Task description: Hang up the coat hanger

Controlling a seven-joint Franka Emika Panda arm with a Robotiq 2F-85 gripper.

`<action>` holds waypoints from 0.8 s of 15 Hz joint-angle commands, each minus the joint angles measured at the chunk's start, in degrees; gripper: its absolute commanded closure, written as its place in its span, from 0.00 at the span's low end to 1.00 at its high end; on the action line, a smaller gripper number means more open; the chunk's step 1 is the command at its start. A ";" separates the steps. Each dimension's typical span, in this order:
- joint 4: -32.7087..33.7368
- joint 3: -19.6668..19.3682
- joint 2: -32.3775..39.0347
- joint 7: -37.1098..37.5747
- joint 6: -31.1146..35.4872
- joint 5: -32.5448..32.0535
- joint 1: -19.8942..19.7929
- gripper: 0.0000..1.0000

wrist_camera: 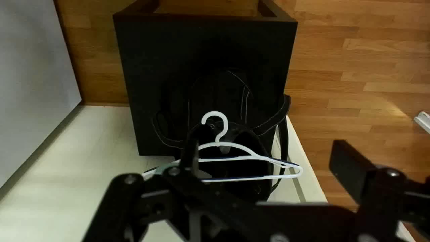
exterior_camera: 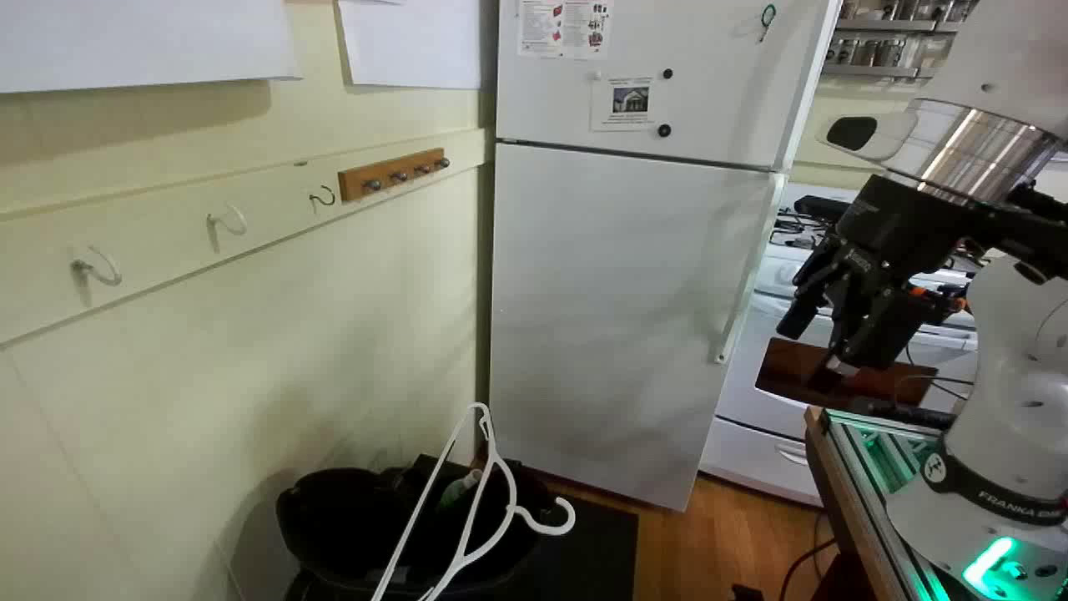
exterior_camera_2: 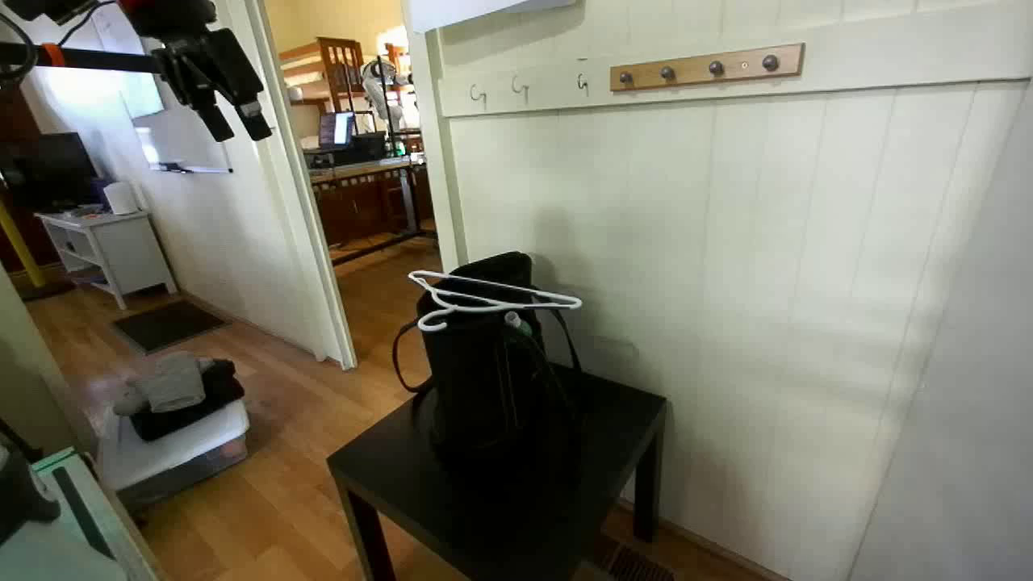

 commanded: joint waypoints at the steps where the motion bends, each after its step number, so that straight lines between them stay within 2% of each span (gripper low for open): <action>1: 0.12 -0.17 0.04 0.08 -0.16 -0.17 0.12 0.00; 7: 0.12 -0.26 0.43 0.36 -0.05 -0.48 -0.56 0.00; 10: 0.14 -1.44 2.79 3.20 3.06 -1.94 -5.96 0.00; 12: 0.03 -2.68 5.97 3.44 7.95 -2.71 -9.55 0.00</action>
